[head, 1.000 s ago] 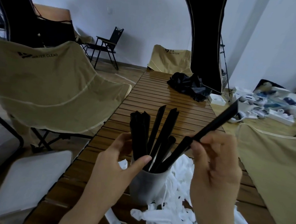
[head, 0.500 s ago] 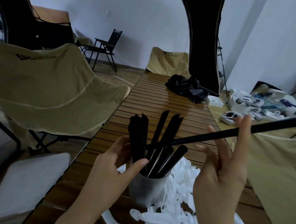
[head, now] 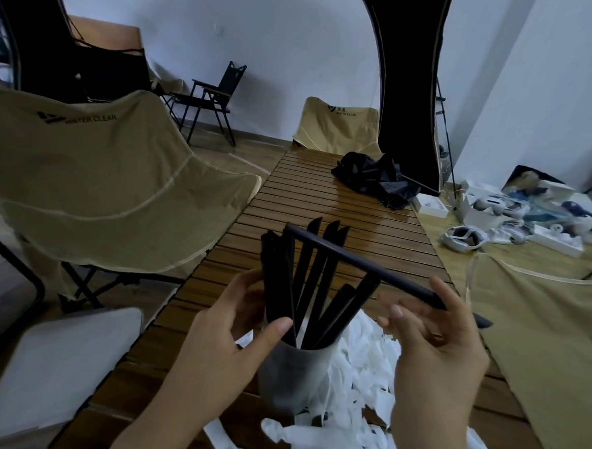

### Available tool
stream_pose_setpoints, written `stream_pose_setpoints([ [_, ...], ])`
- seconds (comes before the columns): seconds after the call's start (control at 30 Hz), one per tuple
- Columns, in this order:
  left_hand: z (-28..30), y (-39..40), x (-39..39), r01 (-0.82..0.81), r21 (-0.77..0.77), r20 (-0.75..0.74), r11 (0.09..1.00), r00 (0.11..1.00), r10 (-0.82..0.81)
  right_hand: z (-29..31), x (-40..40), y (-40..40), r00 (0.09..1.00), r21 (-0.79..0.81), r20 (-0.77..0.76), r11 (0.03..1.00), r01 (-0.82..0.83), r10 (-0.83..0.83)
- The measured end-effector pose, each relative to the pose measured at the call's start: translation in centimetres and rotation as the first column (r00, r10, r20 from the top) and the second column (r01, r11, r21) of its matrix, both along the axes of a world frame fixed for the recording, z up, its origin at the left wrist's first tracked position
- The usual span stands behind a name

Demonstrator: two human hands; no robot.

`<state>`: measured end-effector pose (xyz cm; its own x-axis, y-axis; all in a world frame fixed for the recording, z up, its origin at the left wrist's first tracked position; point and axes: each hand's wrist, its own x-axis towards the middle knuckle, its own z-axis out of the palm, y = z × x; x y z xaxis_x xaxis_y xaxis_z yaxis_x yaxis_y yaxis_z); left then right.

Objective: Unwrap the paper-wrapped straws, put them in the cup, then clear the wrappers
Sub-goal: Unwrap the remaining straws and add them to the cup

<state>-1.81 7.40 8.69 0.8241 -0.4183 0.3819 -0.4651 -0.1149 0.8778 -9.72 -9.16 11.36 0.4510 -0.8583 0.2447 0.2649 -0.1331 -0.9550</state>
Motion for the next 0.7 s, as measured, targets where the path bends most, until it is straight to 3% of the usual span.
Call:
stream_pose_setpoints([
  [0.23,0.2,0.0,-0.2,0.000,0.009,0.007,1.000,1.000,0.000,-1.2,0.6,0.6,0.988,0.009,-0.152,1.000,-0.004,0.005],
  [0.43,0.2,0.1,-0.1,-0.001,0.021,0.007,1.000,1.000,0.001,-2.0,0.3,0.3,0.948,-0.146,-0.295,0.986,0.076,-0.117],
  [0.7,0.1,0.0,0.0,-0.037,0.012,-0.004,0.999,0.999,0.038,-0.9,0.7,1.3,0.990,-0.248,-0.125,0.964,-0.096,0.066],
])
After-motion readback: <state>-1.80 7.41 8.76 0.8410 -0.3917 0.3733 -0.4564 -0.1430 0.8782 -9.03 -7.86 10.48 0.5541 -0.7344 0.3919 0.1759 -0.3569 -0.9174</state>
